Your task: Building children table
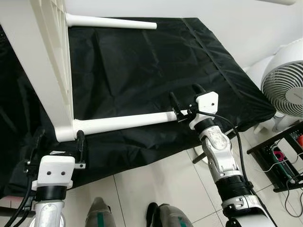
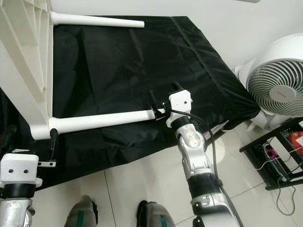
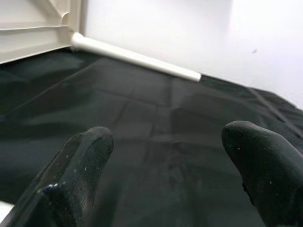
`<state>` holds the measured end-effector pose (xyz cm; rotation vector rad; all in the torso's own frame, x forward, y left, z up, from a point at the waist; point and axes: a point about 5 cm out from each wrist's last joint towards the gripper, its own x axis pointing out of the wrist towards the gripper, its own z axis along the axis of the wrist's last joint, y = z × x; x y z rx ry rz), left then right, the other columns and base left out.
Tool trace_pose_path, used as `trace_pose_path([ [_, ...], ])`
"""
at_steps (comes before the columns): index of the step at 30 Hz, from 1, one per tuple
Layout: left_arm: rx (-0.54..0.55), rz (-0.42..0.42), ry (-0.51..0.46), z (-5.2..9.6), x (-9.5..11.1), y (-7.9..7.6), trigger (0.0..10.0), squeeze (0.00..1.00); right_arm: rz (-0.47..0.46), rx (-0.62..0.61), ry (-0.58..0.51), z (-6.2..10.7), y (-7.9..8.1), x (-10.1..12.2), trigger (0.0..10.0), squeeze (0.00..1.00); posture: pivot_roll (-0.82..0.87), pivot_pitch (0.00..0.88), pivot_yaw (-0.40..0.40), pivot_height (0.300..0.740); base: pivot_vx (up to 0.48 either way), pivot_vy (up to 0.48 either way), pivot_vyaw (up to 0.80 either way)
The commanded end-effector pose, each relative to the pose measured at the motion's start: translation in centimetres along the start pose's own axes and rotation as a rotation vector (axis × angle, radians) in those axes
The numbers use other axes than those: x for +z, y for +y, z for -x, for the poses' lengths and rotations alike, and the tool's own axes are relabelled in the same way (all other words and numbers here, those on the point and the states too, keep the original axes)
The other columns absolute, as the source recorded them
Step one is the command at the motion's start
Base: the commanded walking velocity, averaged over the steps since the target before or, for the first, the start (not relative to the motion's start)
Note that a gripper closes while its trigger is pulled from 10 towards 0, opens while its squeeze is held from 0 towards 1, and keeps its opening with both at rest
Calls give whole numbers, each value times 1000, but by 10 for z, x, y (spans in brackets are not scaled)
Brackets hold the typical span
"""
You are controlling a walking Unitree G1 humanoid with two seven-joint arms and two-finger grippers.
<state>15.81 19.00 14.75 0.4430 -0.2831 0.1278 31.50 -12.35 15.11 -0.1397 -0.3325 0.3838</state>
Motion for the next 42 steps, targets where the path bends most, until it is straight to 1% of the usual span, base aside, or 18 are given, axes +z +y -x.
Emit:
trace_pose_path([
  [1,-33,8,4,3,-2,-4,10000,0,-6,18,17,4,1,-4,10000,0,238,80,-125,740,0,0,0],
  [2,-33,8,4,3,-2,-4,10000,0,-6,18,17,4,1,-4,10000,0,238,80,-125,740,0,0,0],
  [5,-147,35,7,4,-6,-14,10000,0,-23,84,44,15,2,-10,10000,0,226,73,-117,740,0,0,0],
  [7,-147,35,7,4,-6,-14,10000,0,-23,84,44,15,2,-10,10000,0,226,73,-117,740,0,0,0],
  [8,-192,32,20,5,-12,-19,10000,0,-28,77,50,19,1,-12,10000,0,222,70,-115,740,0,0,0],
  [10,-224,33,42,4,-17,-23,10000,0,-25,56,54,22,-2,-13,10000,0,216,67,-112,740,0,0,0],
  [13,-221,51,45,-1,-20,-25,10000,0,-34,23,52,25,-5,-14,10000,0,204,59,-104,740,0,0,0],
  [15,-207,75,24,-14,-17,-29,10000,0,-45,-44,44,26,-11,-12,10000,0,190,54,-97,740,0,0,0],
  [16,-207,75,24,-14,-17,-29,10000,0,-45,-44,44,26,-11,-12,10000,0,190,54,-97,740,0,0,0],
  [17,-204,81,9,-19,-15,-31,10000,0,-42,-59,36,25,-12,-10,10000,0,187,53,-96,740,0,0,0],
  [26,-226,109,34,-27,-17,-33,10000,0,-16,-66,17,21,-16,-5,10000,0,172,34,-86,740,0,0,0],
  [28,-218,119,42,-30,-19,-30,10000,0,-9,-73,11,19,-20,-4,10000,0,171,33,-86,740,0,0,800],
  [29,-193,128,37,-37,-20,-27,10000,0,-5,-86,8,19,-23,-3,10000,0,169,33,-88,740,0,0,800],
  [31,-193,128,37,-37,-20,-27,10000,0,-5,-86,8,19,-23,-3,10000,0,169,33,-88,740,0,0,800],
  [32,-175,151,30,-44,-19,-26,10000,0,-3,-96,6,18,-26,-3,10000,0,172,35,-91,740,0,0,800],
  [33,-175,151,30,-44,-19,-26,10000,0,-3,-96,6,18,-26,-3,10000,0,172,35,-91,740,0,0,800],
  [35,-163,182,26,-52,-19,-27,10000,0,-3,-108,7,15,-28,-2,10000,0,171,34,-90,740,0,0,800],
  [42,-185,188,6,-57,-16,-32,10000,0,3,-121,1,13,-30,-2,10000,0,173,44,-94,740,0,0,800],
])
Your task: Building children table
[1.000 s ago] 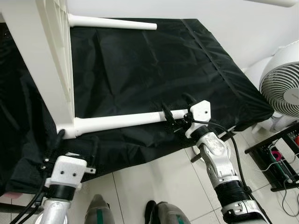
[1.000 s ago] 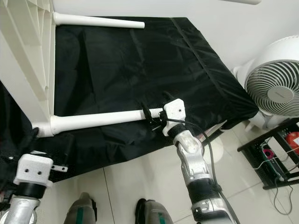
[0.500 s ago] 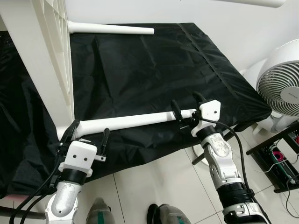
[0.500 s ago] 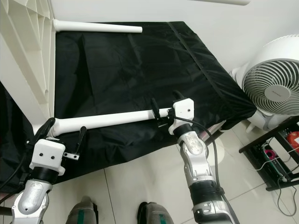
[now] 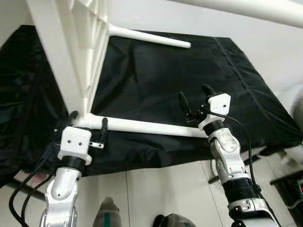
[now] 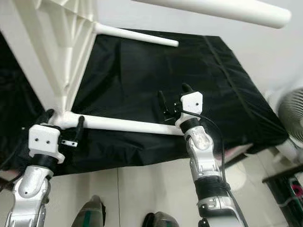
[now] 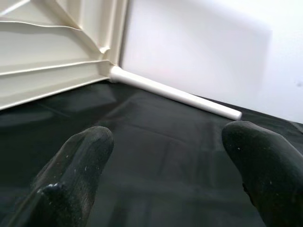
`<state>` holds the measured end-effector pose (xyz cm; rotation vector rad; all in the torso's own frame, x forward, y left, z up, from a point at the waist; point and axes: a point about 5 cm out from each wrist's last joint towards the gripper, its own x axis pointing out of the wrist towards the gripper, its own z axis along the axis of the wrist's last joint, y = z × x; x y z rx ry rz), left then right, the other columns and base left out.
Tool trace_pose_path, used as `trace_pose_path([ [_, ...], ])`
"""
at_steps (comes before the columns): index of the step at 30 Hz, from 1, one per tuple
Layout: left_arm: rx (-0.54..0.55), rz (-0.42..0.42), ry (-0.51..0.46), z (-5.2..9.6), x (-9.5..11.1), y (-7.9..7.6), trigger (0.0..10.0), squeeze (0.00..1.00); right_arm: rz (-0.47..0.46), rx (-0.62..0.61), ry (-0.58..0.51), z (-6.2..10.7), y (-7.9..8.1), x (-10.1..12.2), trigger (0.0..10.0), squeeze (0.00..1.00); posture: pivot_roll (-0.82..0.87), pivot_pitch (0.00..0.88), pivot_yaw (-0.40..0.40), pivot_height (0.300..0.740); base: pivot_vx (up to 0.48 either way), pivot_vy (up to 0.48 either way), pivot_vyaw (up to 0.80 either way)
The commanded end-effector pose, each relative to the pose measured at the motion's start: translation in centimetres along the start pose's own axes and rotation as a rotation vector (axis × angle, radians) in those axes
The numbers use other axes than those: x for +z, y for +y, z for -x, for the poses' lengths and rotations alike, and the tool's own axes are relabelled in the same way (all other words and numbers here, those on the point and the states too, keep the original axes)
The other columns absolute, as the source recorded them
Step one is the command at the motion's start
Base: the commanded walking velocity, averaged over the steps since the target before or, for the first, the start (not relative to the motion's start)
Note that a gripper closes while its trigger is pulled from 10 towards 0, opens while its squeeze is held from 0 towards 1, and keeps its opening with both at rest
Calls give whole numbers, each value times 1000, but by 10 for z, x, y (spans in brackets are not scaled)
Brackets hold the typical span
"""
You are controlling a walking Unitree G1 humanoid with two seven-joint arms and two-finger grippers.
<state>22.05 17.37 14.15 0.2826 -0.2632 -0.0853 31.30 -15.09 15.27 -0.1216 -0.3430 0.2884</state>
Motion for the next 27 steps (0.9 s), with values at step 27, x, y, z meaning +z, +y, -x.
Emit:
trace_pose_path([
  [27,6,-16,-8,8,0,-1,10000,0,7,-40,-10,-1,-9,0,10000,0,163,94,-90,740,0,0,118],
])
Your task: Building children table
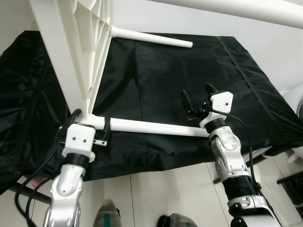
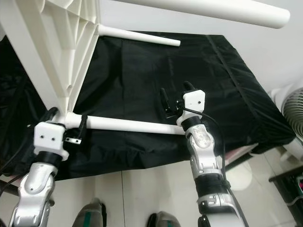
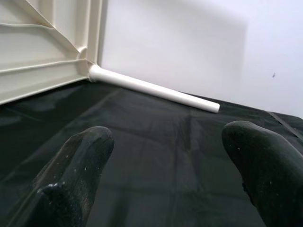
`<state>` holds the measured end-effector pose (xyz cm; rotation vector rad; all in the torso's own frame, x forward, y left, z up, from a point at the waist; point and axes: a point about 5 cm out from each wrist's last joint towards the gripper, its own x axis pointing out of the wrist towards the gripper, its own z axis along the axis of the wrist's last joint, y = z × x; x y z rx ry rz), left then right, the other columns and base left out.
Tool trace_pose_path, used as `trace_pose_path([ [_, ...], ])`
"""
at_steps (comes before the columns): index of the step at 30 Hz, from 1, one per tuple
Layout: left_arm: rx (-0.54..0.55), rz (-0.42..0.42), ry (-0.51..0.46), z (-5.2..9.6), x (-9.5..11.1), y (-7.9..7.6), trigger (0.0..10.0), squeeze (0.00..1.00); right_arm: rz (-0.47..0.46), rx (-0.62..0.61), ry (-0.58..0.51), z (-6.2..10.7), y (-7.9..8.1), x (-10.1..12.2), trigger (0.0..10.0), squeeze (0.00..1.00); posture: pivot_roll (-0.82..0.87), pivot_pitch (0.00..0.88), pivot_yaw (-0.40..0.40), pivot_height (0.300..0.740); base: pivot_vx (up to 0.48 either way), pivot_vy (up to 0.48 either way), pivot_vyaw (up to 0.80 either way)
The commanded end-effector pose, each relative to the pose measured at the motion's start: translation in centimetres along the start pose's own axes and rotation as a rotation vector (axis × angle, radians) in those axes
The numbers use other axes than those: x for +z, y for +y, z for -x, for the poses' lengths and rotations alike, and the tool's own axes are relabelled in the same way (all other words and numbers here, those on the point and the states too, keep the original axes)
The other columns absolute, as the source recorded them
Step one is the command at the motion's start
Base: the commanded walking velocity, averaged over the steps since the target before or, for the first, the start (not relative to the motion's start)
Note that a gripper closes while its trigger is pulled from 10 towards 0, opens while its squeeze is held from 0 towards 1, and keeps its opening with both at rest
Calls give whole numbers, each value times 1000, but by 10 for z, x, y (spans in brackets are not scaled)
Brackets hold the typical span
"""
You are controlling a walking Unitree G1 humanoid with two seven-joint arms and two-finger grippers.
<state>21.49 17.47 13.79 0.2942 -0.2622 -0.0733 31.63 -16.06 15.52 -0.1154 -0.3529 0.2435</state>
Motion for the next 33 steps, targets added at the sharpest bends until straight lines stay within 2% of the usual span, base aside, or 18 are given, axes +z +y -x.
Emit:
trace_pose_path([
  [1,-4,-3,-11,2,2,-1,10000,0,4,6,-3,0,2,0,10000,0,163,94,-90,740,0,0,569],
  [5,-110,6,-25,13,3,-6,10000,0,3,23,-1,-4,5,-1,10000,0,186,99,-102,740,0,0,800],
  [7,-170,-33,-10,23,-1,-3,10000,0,5,32,-3,-8,6,0,10000,0,197,103,-111,740,0,0,800],
  [8,-170,-33,-10,23,-1,-3,10000,0,5,32,-3,-8,6,0,10000,0,197,103,-111,740,0,0,800],
  [10,-116,-75,32,29,-8,14,10000,0,8,34,-6,-9,4,0,10000,0,198,107,-111,740,0,0,800],
  [11,-116,-75,32,29,-8,14,10000,0,8,34,-6,-9,4,0,10000,0,198,107,-111,740,0,0,800],
  [13,-8,-88,62,31,-12,36,10000,0,-2,32,-9,-10,3,1,10000,0,208,108,-112,740,0,0,400],
  [14,71,-96,64,28,-13,52,10000,0,-6,31,-11,-10,4,1,10000,0,206,108,-109,740,0,0,0],
  [15,71,-96,64,28,-13,52,10000,0,-6,31,-11,-10,4,1,10000,0,206,108,-109,740,0,0,0],
  [17,181,-85,59,24,-12,74,10000,0,-10,28,-13,-11,4,1,10000,0,206,109,-109,740,0,0,0],
  [19,181,-85,59,24,-12,74,10000,0,-10,28,-13,-11,4,1,10000,0,206,109,-109,740,0,0,0],
  [20,276,-127,54,11,-11,98,10000,0,-15,30,-18,-12,6,1,10000,0,208,110,-110,740,0,0,0],
  [22,276,-127,54,11,-11,98,10000,0,-15,30,-18,-12,6,1,10000,0,208,110,-110,740,0,0,0],
  [24,334,-137,60,-4,-13,113,10000,0,-24,31,-21,-13,8,1,10000,0,202,109,-111,740,0,0,0],
  [30,364,-158,84,-12,-18,119,10000,0,-27,31,-23,-13,9,1,10000,0,198,108,-112,740,0,0,0],
  [32,484,-194,116,-31,-22,126,10000,0,-36,24,-27,-12,11,2,10000,0,172,110,-103,740,0,0,0],
  [33,484,-194,116,-31,-22,126,10000,0,-36,24,-27,-12,11,2,10000,0,172,110,-103,740,0,0,0],
])
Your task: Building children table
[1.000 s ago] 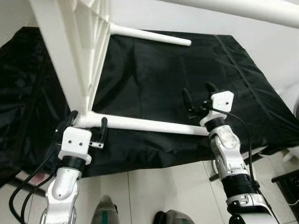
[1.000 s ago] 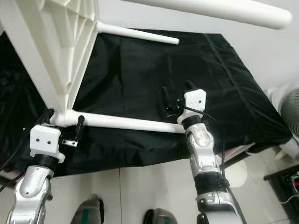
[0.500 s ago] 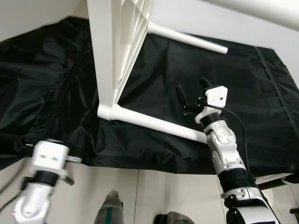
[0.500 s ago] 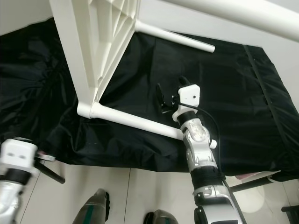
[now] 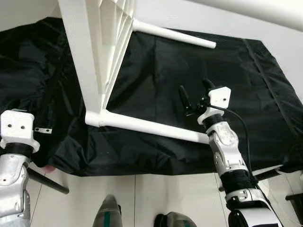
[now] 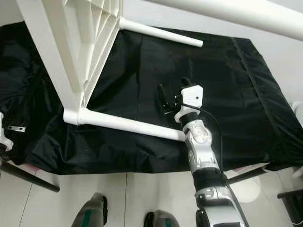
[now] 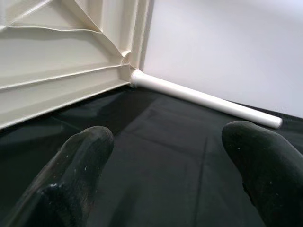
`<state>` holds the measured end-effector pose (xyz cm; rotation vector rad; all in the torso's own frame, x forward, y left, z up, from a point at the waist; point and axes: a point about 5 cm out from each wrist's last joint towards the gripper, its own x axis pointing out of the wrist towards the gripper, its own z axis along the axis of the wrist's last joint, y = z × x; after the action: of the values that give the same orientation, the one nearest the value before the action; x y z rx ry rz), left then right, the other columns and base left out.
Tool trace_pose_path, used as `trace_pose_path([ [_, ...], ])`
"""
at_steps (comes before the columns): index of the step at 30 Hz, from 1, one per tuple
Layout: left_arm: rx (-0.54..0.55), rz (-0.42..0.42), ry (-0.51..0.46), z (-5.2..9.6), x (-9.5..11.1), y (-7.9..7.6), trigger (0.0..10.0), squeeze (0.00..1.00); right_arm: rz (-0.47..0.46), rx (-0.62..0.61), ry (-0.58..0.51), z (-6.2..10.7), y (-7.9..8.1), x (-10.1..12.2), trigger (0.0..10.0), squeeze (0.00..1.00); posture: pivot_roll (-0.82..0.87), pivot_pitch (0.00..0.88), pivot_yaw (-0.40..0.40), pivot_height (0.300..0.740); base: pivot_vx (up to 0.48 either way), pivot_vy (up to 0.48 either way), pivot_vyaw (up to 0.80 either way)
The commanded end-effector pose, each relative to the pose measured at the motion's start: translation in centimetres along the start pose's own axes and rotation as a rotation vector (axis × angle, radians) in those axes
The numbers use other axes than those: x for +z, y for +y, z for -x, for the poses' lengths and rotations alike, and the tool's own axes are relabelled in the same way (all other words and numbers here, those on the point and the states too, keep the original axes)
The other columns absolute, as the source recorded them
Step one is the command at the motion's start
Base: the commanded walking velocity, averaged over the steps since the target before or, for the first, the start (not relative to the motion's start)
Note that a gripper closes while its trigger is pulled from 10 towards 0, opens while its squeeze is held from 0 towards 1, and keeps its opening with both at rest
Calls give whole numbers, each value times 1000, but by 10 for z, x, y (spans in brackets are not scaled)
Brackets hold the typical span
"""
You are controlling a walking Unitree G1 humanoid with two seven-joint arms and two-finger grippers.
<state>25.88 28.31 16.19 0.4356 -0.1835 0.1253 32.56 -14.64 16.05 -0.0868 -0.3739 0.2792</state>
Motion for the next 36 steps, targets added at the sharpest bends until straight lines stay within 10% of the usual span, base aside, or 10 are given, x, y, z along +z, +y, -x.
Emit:
trace_pose_path([
  [1,352,-18,39,-4,-4,14,10000,0,-7,-8,-2,2,0,0,10000,0,172,110,-103,740,0,0,0],
  [12,243,65,-80,-41,33,-22,10000,0,-10,-26,-10,3,1,1,10000,0,163,105,-72,740,0,0,0],
  [23,9,140,-110,-34,47,-68,10000,0,0,-38,-11,3,-4,1,10000,0,164,88,-70,740,0,0,0],
  [26,-168,190,-164,-27,64,-101,10000,0,-3,-28,-13,-1,-2,1,10000,0,181,77,-82,740,0,0,0],
  [36,-287,154,-169,-24,65,-119,10000,0,-10,-13,-16,-6,1,0,10000,0,187,67,-81,740,0,0,0],
])
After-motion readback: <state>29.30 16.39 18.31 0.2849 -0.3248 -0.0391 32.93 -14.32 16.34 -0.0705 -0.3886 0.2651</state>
